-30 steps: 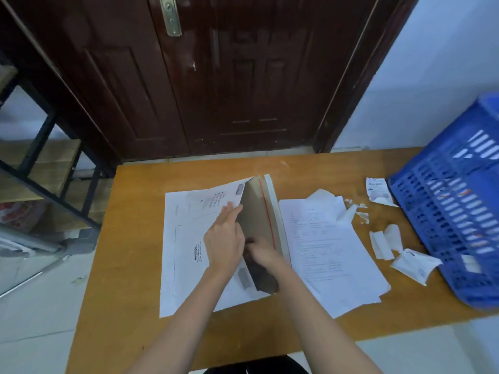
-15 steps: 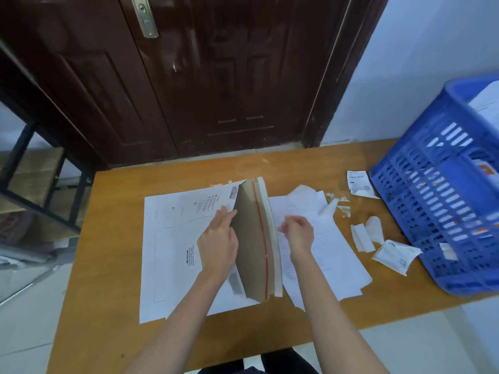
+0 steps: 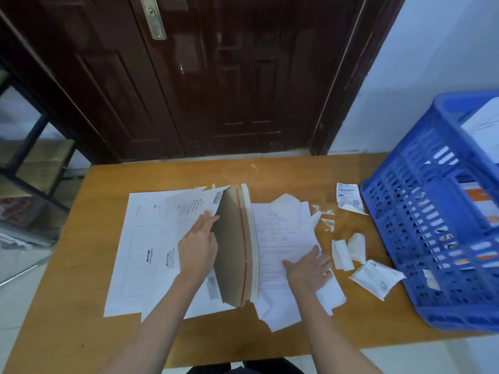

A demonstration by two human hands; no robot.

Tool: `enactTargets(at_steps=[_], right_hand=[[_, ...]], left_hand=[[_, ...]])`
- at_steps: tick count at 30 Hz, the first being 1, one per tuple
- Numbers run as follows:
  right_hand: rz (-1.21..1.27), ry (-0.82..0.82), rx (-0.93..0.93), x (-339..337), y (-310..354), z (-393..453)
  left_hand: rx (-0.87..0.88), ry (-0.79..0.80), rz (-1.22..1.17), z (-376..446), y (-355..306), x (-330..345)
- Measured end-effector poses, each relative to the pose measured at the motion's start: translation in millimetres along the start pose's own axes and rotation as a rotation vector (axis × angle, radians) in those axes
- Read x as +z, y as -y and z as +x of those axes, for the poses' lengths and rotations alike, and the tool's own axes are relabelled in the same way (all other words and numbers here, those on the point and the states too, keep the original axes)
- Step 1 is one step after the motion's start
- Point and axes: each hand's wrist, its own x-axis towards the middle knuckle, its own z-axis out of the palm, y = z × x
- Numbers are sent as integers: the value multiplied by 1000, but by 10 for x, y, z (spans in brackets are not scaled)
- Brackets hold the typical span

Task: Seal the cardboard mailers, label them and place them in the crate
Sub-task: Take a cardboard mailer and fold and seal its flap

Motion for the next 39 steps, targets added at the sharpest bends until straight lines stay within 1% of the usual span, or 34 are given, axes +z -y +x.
enactTargets(at_steps=[2,5,10,12,16,20,22,25,30,32,39], right_hand=[[-28,11,-7,-11,-51,49],[-69,-15,-26,-33,-97,101],[-59,-32,-4,-115,-118,126],[28,0,8,-151,-134,145],[300,75,65,-228,-187,225],[430,58,158,-353,-201,262],[452,11,165,-431,-199,263],[482,-131,153,-535,-152,259],[487,-436,-6,-646,-22,216],[505,-495,-46,-697,7,190],[548,-604,-64,-804,-103,148]], left_hand=[[10,-8,20,-18,-47,35],[24,-27,39,-28,-98,73],[17,-34,38,-13,-140,75],[11,-31,35,-5,-148,68],[-6,-28,21,41,-145,66],[-2,-28,20,98,-129,65],[-6,-25,13,119,-129,61],[-12,-7,10,138,-155,56],[38,10,3,128,-231,68],[61,13,-7,125,-291,80],[88,66,-34,134,-524,174]])
